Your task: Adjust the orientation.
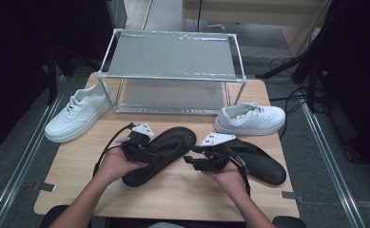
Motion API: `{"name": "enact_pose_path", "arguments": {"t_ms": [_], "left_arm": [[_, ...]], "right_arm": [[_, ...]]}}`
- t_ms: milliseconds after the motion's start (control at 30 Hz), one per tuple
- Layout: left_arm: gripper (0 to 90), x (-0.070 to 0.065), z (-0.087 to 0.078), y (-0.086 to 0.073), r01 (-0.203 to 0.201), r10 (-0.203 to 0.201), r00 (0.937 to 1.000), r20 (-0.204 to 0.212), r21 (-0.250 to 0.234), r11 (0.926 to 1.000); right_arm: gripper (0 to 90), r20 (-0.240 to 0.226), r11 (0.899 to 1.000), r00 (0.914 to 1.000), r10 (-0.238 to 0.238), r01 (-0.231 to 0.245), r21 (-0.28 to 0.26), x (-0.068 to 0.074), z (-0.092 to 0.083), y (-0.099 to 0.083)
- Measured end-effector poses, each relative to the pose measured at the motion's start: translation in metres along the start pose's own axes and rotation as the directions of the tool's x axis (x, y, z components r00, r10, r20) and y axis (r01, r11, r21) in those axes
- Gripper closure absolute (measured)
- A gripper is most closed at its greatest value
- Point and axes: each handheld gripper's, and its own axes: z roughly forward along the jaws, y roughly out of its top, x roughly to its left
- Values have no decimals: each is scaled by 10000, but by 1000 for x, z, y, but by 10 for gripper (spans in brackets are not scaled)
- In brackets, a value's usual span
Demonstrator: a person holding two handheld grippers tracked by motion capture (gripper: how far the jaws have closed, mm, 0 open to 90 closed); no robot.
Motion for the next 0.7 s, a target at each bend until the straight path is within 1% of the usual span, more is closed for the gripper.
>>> {"name": "enact_pose_path", "arguments": {"t_ms": [133,200,233,300,367,400,500,567,633,700], "left_arm": [[470,6,-10,-5,-2,1,10000,-65,-7,10000],[468,8,-17,-8,22,-24,9999,-123,-144,9999],[467,9,-20,-9,7,-10,9999,-165,-179,9998],[476,12,-26,-13,27,-35,9997,-248,-343,9994],[490,14,-31,-15,9,-24,9994,-345,-427,9991],[504,17,-34,-17,22,-37,9993,-377,-405,9992],[598,23,-39,-22,198,-215,9990,-399,-423,9989],[659,30,-42,-25,310,-329,9985,-436,-426,9986],[694,37,-43,-28,574,-594,9974,-411,-490,9971],[747,43,-45,-31,625,-655,9961,-588,-510,9967]], "right_arm": [[527,33,9998,10000,-93,93,176,-1,7,9],[564,-26,9998,9999,-109,110,184,-1,10,13],[563,-53,9998,9999,-138,139,156,0,11,14],[564,62,9999,9999,-120,120,78,2,14,15],[590,18,10000,10000,-9,9,85,3,17,15],[607,-33,9999,10000,58,-57,82,3,18,14],[662,-196,9998,9996,186,-183,127,4,23,12],[710,-261,9999,9996,69,-66,125,5,25,12],[756,-316,9999,9995,67,-63,136,6,27,11],[806,-349,9997,9993,99,-91,220,7,30,10]]}}
